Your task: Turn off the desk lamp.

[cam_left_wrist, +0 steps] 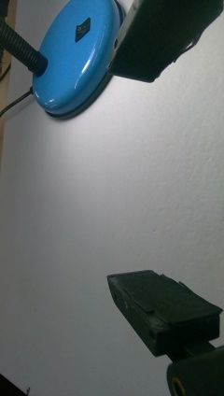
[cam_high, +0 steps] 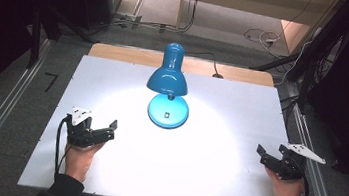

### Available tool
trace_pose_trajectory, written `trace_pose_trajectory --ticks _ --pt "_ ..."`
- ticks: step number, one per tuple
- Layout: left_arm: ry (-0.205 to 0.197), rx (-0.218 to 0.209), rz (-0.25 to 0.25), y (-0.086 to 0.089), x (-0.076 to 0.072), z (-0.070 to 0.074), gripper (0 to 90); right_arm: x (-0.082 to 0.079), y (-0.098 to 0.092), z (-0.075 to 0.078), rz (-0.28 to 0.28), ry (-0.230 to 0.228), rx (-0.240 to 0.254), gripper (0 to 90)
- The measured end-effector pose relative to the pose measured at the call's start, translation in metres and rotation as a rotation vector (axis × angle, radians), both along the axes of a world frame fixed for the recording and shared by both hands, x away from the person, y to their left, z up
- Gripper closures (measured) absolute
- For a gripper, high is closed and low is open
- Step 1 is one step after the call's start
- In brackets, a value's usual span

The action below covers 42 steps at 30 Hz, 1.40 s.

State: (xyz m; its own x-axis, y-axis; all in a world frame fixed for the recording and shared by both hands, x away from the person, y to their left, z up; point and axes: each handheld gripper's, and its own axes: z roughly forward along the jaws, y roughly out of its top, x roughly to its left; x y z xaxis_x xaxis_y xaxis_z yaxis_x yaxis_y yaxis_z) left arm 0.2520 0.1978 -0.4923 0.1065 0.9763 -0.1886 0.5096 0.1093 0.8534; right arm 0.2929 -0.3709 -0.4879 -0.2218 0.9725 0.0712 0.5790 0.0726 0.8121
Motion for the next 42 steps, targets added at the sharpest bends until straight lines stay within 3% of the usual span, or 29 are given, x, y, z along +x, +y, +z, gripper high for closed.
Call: trace_pose_trajectory --ticks 15,42 --pt "-0.017 -0.030 -0.019 -0.009 0.009 0.002 3.8 -0.004 -0.002 -0.002 -0.013 0.014 -0.001 12.4" --pt "-0.051 -0.024 -0.041 -0.036 0.019 0.003 4.6 0.000 0.002 -0.001 0.010 0.019 0.009 11.0"
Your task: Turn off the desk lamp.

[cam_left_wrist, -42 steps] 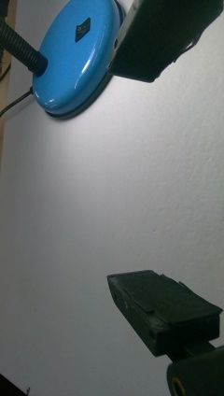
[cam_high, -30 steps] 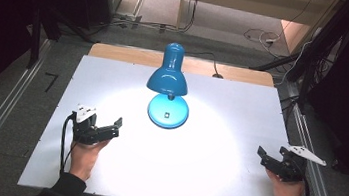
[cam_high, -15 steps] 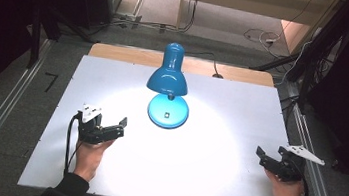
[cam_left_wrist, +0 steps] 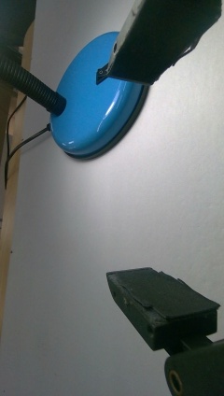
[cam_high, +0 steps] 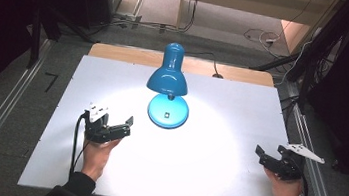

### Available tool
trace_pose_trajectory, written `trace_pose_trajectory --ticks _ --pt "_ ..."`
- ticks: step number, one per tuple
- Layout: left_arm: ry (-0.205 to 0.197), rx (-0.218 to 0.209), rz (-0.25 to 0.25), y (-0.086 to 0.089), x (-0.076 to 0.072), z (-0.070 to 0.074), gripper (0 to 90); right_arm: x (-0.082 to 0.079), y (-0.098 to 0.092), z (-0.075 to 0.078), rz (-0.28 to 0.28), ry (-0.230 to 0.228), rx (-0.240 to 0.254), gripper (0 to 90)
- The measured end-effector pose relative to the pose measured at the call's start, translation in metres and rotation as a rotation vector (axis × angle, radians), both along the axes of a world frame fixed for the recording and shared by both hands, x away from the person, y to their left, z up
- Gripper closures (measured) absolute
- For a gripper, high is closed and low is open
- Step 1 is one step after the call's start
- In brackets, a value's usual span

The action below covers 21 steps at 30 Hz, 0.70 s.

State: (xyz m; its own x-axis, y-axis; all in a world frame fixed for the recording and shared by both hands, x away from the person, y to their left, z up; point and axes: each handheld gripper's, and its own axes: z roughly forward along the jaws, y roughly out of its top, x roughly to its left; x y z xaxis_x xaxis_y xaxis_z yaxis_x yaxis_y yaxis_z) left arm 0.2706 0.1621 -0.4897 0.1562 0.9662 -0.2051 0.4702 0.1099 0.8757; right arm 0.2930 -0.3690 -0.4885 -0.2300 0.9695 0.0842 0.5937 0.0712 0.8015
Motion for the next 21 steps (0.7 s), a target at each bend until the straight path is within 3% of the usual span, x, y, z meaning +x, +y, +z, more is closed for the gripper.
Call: trace_pose_trajectory --ticks 17,21 --pt "0.013 0.002 -0.057 -0.024 0.007 0.001 6.6 0.003 0.003 0.000 0.013 0.005 -0.001 11.1" --pt "0.015 0.036 -0.075 -0.031 0.010 0.003 6.6 0.003 0.003 -0.001 0.009 0.004 0.002 11.1"
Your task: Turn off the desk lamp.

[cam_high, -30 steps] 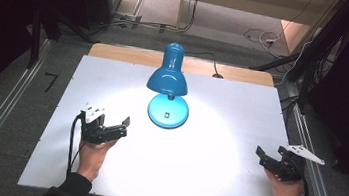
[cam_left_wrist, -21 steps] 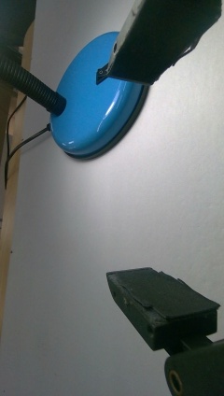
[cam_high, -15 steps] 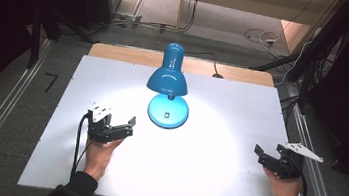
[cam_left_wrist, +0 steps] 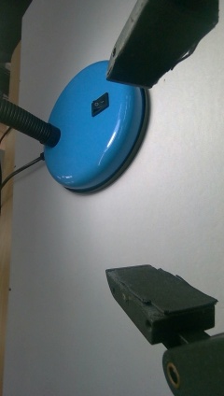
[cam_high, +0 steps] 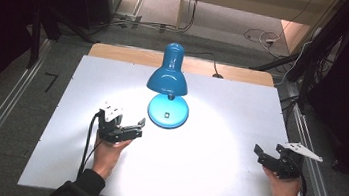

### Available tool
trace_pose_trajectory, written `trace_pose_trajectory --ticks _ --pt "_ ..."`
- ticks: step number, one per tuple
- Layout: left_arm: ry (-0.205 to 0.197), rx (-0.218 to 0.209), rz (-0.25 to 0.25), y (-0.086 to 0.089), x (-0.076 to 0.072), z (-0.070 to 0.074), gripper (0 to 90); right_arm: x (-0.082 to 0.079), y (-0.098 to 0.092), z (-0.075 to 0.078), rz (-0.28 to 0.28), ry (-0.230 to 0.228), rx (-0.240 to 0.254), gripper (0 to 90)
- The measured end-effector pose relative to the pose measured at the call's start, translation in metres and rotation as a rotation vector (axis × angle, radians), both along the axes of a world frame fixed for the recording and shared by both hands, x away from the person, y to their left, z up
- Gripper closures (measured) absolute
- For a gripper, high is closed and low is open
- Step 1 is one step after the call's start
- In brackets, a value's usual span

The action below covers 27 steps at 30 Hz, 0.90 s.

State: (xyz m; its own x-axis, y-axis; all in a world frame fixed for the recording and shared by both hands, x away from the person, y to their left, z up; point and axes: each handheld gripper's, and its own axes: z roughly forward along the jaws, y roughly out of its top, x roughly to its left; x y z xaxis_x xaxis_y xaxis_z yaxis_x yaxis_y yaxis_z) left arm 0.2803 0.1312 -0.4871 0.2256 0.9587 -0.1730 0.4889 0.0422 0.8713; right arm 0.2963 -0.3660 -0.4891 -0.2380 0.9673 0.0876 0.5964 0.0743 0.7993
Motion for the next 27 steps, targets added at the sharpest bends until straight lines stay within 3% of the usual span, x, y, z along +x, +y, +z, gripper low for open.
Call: trace_pose_trajectory --ticks 27 --pt "-0.006 -0.019 -0.007 -0.0110 0.0088 -0.0007 9.2 0.0041 0.0064 -0.0022 0.012 0.014 -0.008 11.2"
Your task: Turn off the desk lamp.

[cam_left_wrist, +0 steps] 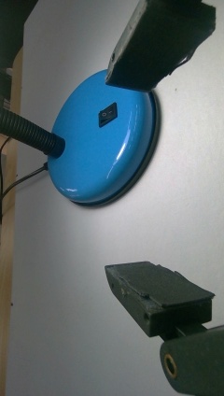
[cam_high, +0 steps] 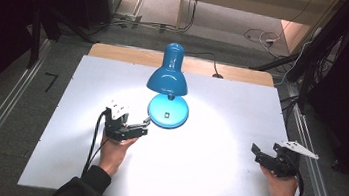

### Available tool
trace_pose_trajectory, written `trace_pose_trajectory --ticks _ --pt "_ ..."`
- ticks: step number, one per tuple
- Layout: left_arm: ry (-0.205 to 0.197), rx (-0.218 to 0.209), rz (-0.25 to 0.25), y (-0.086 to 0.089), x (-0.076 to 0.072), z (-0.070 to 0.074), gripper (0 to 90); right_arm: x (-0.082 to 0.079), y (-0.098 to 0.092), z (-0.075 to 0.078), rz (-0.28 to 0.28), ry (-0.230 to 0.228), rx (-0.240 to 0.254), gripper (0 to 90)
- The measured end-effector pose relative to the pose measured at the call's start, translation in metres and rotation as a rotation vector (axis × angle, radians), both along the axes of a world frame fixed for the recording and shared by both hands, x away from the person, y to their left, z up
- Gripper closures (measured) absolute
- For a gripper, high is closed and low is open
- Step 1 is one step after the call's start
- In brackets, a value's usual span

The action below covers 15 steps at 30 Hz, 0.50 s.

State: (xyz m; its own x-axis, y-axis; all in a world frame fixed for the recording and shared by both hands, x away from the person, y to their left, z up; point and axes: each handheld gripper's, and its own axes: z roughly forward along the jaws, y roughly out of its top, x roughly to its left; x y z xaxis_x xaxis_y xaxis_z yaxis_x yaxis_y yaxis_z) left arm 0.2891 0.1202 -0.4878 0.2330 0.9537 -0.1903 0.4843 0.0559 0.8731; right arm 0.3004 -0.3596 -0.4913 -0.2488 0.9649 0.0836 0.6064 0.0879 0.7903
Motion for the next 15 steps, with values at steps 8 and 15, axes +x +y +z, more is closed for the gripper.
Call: trace_pose_trajectory --ticks 8,15 --pt "0.005 0.003 -0.004 -0.005 0.003 -0.002 9.3 0.000 0.000 0.000 0.002 0.000 -0.002 11.2" --pt "-0.004 0.004 -0.004 -0.012 0.007 -0.003 11.5 0.000 0.001 0.000 0.003 0.000 -0.004 11.3"
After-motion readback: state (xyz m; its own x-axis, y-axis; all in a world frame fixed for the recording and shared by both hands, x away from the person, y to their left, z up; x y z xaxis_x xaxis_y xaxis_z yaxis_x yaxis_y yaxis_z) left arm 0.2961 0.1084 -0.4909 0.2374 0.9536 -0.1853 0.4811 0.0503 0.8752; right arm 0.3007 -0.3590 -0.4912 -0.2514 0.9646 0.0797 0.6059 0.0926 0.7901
